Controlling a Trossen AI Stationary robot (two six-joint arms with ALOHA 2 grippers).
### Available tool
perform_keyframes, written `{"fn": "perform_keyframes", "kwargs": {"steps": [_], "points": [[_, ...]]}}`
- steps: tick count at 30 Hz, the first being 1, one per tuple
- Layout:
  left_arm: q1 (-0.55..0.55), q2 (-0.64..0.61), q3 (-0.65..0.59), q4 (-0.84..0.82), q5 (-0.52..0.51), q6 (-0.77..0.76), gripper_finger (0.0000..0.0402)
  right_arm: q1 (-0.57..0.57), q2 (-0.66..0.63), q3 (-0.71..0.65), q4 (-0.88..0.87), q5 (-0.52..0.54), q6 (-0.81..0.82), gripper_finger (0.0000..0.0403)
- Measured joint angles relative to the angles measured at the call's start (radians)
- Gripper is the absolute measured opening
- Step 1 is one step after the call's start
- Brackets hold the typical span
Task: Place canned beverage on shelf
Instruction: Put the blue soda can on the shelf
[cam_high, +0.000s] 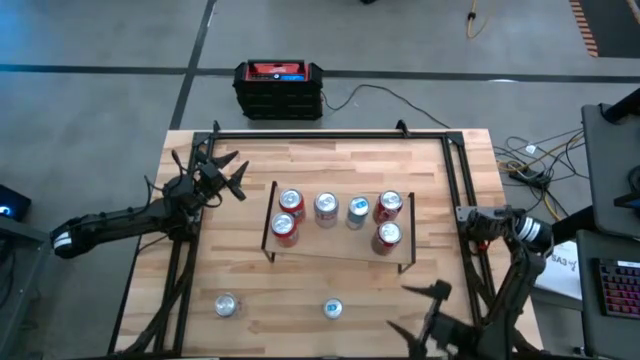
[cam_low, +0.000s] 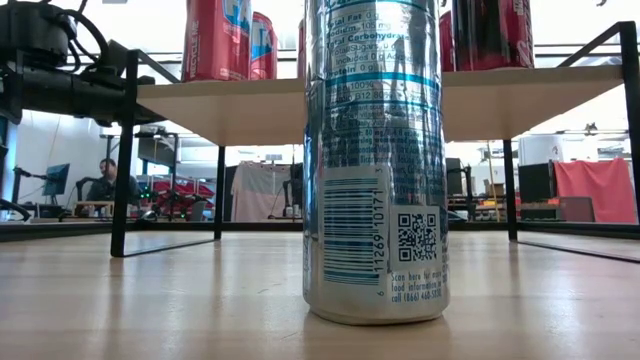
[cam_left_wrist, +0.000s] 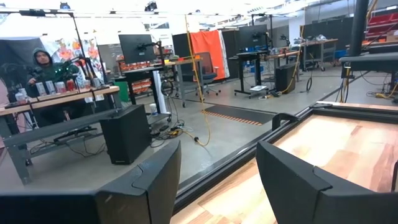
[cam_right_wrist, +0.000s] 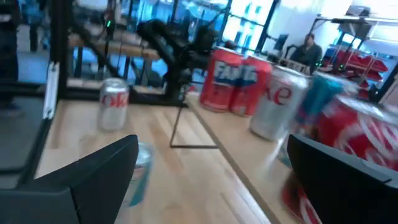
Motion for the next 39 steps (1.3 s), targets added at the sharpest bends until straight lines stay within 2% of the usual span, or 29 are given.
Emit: {"fn": "perform_keyframes", "kwargs": {"steps": [5, 8, 12, 18, 21, 23, 25, 29, 31, 32, 34, 37, 39], "points": [[0.0, 0.0, 0.0, 0.0, 0.0, 0.0, 0.0195, 0.005, -0.051, -0.228, 0.003, 0.04, 0.242, 0.04], [0.0, 0.0, 0.0, 0.0, 0.0, 0.0, 0.0195, 0.032, -0.093, -0.299, -0.001, 0.082, 0.224, 0.04], [0.0, 0.0, 0.0, 0.0, 0.0, 0.0, 0.0195, 0.051, -0.132, -0.347, 0.033, 0.086, 0.185, 0.04], [0.0, 0.0, 0.0, 0.0, 0.0, 0.0, 0.0195, 0.051, -0.122, -0.368, 0.322, -0.018, 0.156, 0.04], [0.0, 0.0, 0.0, 0.0, 0.0, 0.0, 0.0195, 0.05, -0.101, -0.367, 0.513, -0.163, -0.031, 0.04], [0.0, 0.0, 0.0, 0.0, 0.0, 0.0, 0.0195, 0.042, -0.089, -0.358, 0.688, -0.264, -0.261, 0.04], [0.0, 0.0, 0.0, 0.0, 0.0, 0.0, 0.0195, 0.023, -0.081, -0.351, 0.92, -0.388, -0.556, 0.04], [0.0, 0.0, 0.0, 0.0, 0.0, 0.0, 0.0195, -0.032, -0.069, -0.363, 1.359, -0.754, -1.144, 0.04], [0.0, 0.0, 0.0, 0.0, 0.0, 0.0, 0.0195, -0.06, -0.072, -0.378, 1.482, -0.923, -1.318, 0.04], [0.0, 0.0, 0.0, 0.0, 0.0, 0.0, 0.0195, -0.071, -0.078, -0.385, 1.501, -0.965, -1.364, 0.04], [0.0, 0.0, 0.0, 0.0, 0.0, 0.0, 0.0195, -0.097, -0.091, -0.404, 1.5, -0.965, -1.398, 0.04], [0.0, 0.0, 0.0, 0.0, 0.0, 0.0, 0.0195, -0.134, -0.106, -0.45, 1.501, -0.883, -1.394, 0.04], [0.0, 0.0, 0.0, 0.0, 0.0, 0.0, 0.0195, -0.154, -0.126, -0.494, 1.495, -0.887, -1.384, 0.04]]}}
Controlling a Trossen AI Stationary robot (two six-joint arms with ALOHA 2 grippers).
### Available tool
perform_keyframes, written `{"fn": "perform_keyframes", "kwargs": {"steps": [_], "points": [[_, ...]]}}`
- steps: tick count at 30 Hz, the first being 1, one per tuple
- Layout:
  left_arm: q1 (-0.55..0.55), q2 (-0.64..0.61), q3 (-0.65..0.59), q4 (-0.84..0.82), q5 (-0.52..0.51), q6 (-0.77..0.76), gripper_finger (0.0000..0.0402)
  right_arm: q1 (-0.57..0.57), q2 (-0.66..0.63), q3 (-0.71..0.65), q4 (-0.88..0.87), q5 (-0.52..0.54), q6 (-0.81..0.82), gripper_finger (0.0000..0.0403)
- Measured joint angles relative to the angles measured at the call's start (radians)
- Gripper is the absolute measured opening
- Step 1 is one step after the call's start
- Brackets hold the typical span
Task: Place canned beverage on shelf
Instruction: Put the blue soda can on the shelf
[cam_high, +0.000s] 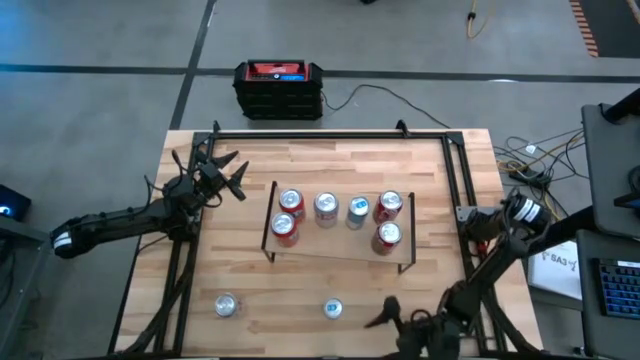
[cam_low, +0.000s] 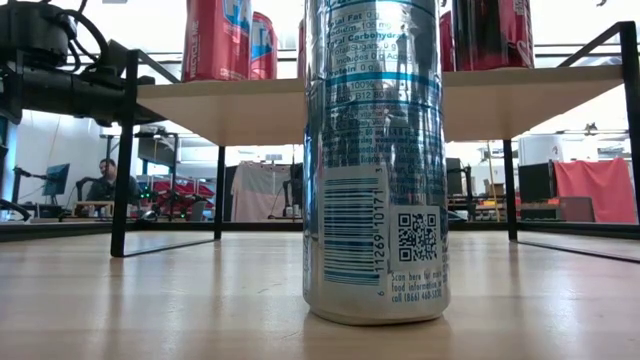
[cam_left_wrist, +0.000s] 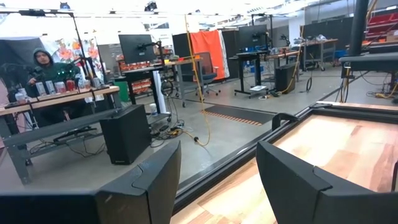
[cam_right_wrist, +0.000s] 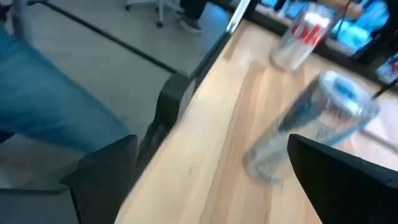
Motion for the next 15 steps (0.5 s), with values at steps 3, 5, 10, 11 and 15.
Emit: {"fn": "perform_keyframes", "kwargs": {"steps": [3, 5, 10, 11, 15], "points": [[0.0, 0.0, 0.0, 0.0, 0.0, 0.0, 0.0195, -0.035, -0.063, -0.069, 0.002, -0.038, 0.009, 0.04], [0.0, 0.0, 0.0, 0.0, 0.0, 0.0, 0.0195, -0.056, -0.125, -0.109, 0.005, -0.049, -0.001, 0.04], [0.0, 0.0, 0.0, 0.0, 0.0, 0.0, 0.0195, -0.075, -0.314, -0.216, 0.006, -0.176, -0.048, 0.04], [0.0, 0.0, 0.0, 0.0, 0.0, 0.0, 0.0195, -0.075, -0.357, -0.241, 0.006, -0.182, -0.052, 0.04], [0.0, 0.0, 0.0, 0.0, 0.0, 0.0, 0.0195, -0.065, -0.512, -0.377, 0.143, -0.183, -0.044, 0.04]]}}
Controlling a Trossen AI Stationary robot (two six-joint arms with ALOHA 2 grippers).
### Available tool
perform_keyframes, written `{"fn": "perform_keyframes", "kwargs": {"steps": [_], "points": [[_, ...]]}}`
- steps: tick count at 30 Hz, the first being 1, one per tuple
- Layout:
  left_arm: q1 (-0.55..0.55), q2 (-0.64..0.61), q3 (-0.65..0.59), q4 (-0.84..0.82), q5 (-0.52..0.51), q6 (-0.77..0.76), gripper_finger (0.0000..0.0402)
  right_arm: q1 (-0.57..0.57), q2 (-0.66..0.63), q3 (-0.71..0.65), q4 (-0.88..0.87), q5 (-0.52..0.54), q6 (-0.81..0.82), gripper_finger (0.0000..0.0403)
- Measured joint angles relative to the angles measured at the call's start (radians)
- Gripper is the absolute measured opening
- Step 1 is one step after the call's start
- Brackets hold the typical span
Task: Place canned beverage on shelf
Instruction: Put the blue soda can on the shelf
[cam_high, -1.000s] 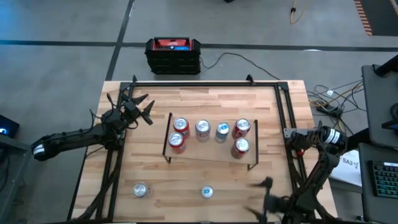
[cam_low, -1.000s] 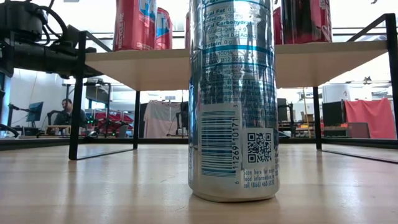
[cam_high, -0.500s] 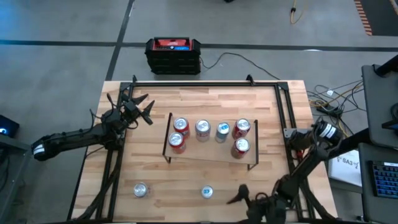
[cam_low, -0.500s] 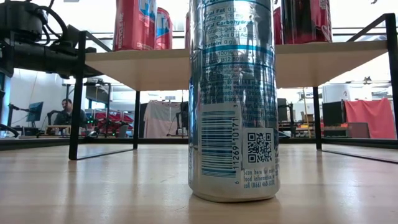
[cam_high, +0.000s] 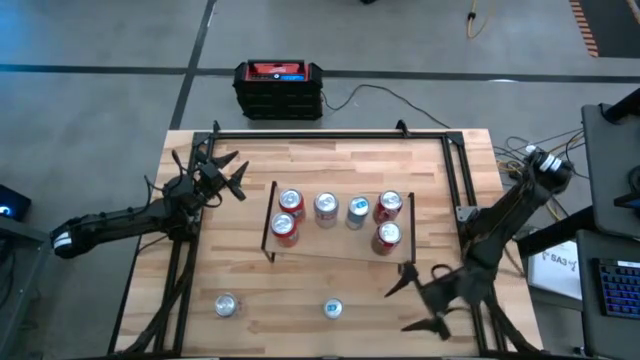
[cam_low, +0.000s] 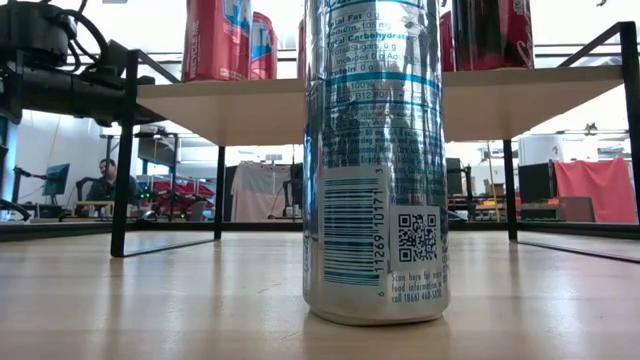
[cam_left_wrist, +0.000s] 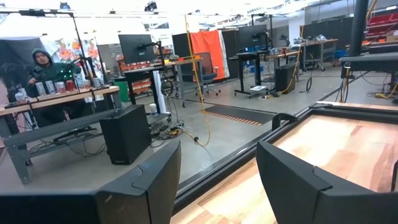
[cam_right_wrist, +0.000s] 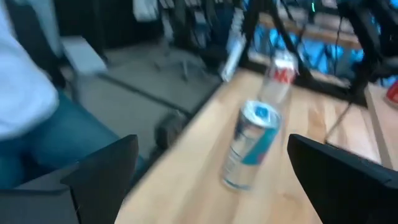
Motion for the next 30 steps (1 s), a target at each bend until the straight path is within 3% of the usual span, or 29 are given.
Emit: {"fn": "perform_keyframes", "kwargs": {"steps": [4, 7, 15, 20, 24, 30], "points": [[0.0, 0.0, 0.0, 0.0, 0.0, 0.0, 0.0195, 0.011, -0.112, -0.145, 0.163, -0.061, 0.022, 0.04], [0.0, 0.0, 0.0, 0.0, 0.0, 0.0, 0.0195, 0.012, -0.167, -0.215, 0.17, -0.116, 0.052, 0.04], [0.0, 0.0, 0.0, 0.0, 0.0, 0.0, 0.0195, 0.012, -0.3, -0.337, 0.187, -0.12, 0.036, 0.04], [0.0, 0.0, 0.0, 0.0, 0.0, 0.0, 0.0195, 0.012, -0.315, -0.328, 0.183, -0.255, 0.053, 0.04], [0.0, 0.0, 0.0, 0.0, 0.0, 0.0, 0.0195, 0.01, -0.283, -0.283, 0.148, -0.29, 0.037, 0.04], [0.0, 0.0, 0.0, 0.0, 0.0, 0.0, 0.0195, 0.013, -0.253, -0.229, 0.009, -0.53, 0.04, 0.04]]}}
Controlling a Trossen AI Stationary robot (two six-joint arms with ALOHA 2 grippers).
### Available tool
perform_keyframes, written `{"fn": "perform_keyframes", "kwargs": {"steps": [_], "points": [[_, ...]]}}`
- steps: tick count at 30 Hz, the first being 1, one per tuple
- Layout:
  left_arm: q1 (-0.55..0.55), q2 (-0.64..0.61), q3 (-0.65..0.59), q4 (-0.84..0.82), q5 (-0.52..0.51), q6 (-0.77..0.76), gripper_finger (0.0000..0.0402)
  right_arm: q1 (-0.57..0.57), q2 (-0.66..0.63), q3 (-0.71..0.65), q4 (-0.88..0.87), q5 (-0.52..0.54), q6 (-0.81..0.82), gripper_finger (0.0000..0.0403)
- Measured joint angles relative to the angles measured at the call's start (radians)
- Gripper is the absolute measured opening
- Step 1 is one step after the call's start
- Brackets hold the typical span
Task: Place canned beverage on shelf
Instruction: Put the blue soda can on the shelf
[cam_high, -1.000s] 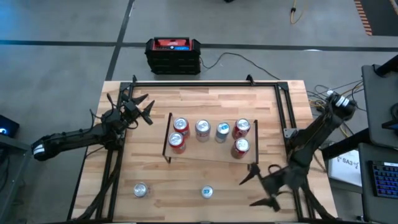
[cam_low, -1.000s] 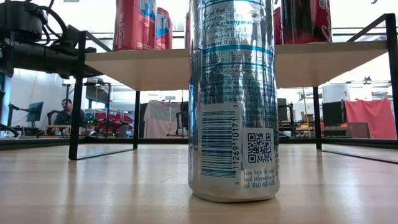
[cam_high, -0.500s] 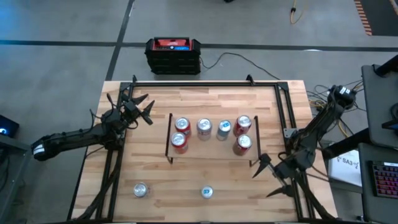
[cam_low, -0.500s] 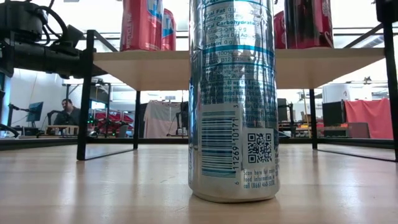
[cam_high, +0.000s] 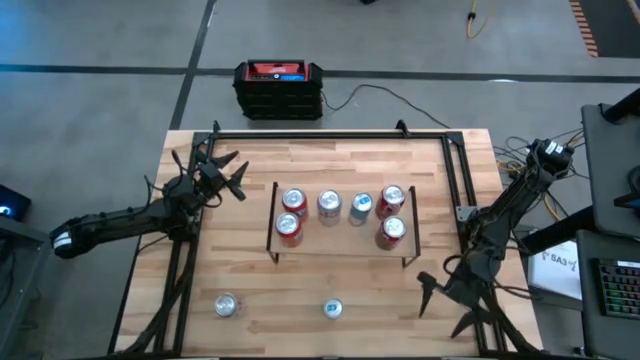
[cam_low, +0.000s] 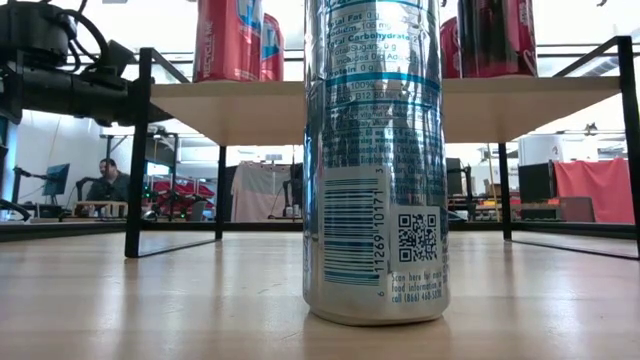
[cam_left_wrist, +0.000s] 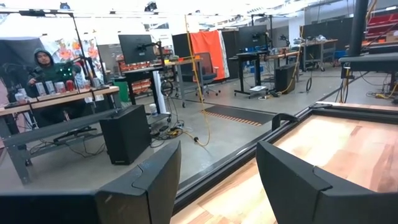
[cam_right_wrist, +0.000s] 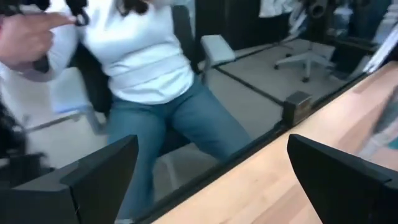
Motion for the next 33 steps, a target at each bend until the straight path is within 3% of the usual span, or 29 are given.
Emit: {"fn": "perform_keyframes", "kwargs": {"steps": [3, 13, 18, 27, 33], "points": [[0.0, 0.0, 0.0, 0.0, 0.0, 0.0, 0.0195, 0.0, -0.007, 0.009, -0.001, -0.025, 0.038, 0.04], [0.0, 0.0, 0.0, 0.0, 0.0, 0.0, 0.0195, -0.001, -0.094, -0.116, 0.001, -0.025, -0.051, 0.04], [0.0, 0.0, 0.0, 0.0, 0.0, 0.0, 0.0195, -0.001, -0.091, -0.17, 0.1, -0.014, 0.027, 0.04], [0.0, 0.0, 0.0, 0.0, 0.0, 0.0, 0.0195, -0.001, -0.092, -0.174, 0.063, -0.015, -0.047, 0.04], [0.0, 0.0, 0.0, 0.0, 0.0, 0.0, 0.0195, -0.001, -0.09, -0.171, 0.041, -0.017, 0.016, 0.04]]}}
